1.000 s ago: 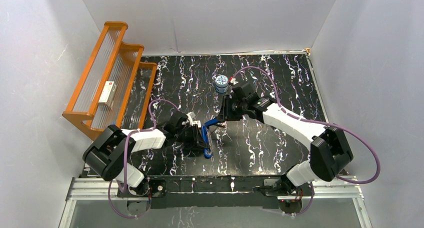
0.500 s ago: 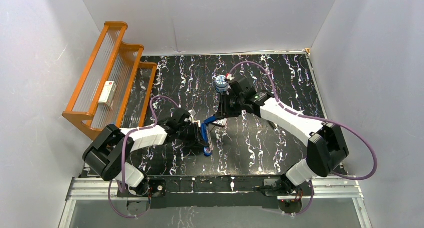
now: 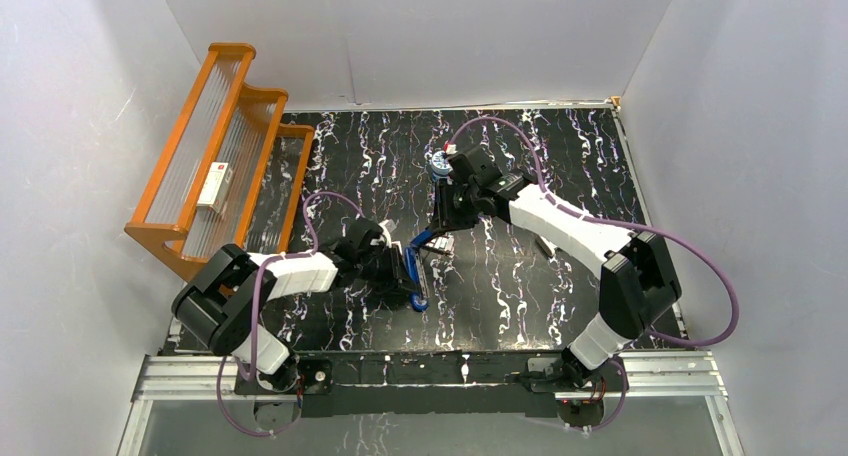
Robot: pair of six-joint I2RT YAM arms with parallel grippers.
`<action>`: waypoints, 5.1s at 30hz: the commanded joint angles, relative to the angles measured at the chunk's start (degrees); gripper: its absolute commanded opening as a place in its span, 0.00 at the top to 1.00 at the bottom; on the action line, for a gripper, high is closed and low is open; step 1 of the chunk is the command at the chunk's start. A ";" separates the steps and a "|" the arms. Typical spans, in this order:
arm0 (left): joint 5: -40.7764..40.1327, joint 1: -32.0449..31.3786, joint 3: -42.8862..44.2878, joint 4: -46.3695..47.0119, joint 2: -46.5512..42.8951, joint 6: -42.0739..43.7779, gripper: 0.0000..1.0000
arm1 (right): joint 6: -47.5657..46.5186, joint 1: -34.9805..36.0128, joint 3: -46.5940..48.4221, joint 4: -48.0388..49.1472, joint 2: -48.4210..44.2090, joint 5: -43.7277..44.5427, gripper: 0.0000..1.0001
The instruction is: Load the staples into the stapler
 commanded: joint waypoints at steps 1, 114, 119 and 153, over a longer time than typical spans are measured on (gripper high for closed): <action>-2.26 -3.16 -4.24 -7.62 3.92 6.10 1.00 | -2.25 -0.82 6.14 5.83 0.05 9.87 0.60; -6.93 -2.23 -9.41 -4.42 7.35 -6.29 0.89 | 12.03 17.70 1.60 -2.12 -3.12 23.77 0.73; -7.42 -2.32 -9.09 -4.77 8.79 -6.53 0.88 | 10.07 17.49 5.70 -3.42 -0.49 28.92 0.72; -8.34 -2.32 -10.33 -5.30 12.41 -8.91 0.88 | -2.65 16.84 20.10 8.94 15.05 35.37 0.66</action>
